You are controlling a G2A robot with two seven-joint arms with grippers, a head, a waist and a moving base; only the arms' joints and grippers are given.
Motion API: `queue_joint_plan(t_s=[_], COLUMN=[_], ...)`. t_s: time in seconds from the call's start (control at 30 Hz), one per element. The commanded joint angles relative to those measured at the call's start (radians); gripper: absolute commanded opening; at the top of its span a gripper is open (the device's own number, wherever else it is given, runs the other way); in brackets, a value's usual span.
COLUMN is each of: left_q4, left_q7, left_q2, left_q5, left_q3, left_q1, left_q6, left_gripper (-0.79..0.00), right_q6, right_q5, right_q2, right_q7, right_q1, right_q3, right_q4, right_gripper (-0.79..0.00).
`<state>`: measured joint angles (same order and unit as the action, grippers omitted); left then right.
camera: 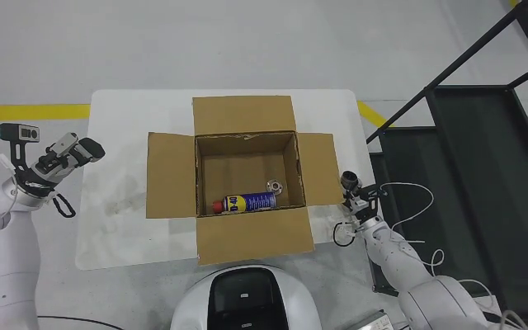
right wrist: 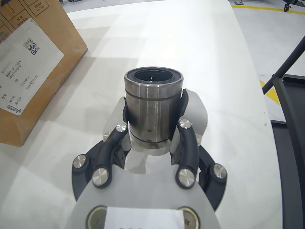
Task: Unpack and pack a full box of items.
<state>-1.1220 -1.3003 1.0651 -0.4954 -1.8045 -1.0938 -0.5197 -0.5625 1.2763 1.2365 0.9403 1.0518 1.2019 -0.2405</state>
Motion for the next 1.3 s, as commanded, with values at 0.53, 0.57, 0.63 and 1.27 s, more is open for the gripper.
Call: queue_joint_plan(t_s=[0.53,0.57,0.63,1.27], left_q4=[0.0,0.0,0.0,0.0], left_q7=[0.0,0.0,0.0,0.0], left_q2=[0.0,0.0,0.0,0.0], left_q5=[0.0,0.0,0.0,0.0], left_q3=[0.0,0.0,0.0,0.0], left_q1=[0.0,0.0,0.0,0.0], left_q6=[0.0,0.0,0.0,0.0], left_gripper=[0.0,0.0,0.0,0.0], right_q6=[-0.019,-0.02,-0.019,0.045], right_q5=[0.002,0.003,0.001,-0.078], right_q2=[-0.009,-0.01,-0.011,-0.004], right_q7=[0.06,0.062,0.056,-0.105], right_q1=[0.028,0.028,0.025,-0.074], right_q3=[-0.01,-0.01,-0.01,0.009], right_q4=[-0.008,-0.011,-0.016,-0.004], right_gripper=[0.0,0.0,0.0,0.0])
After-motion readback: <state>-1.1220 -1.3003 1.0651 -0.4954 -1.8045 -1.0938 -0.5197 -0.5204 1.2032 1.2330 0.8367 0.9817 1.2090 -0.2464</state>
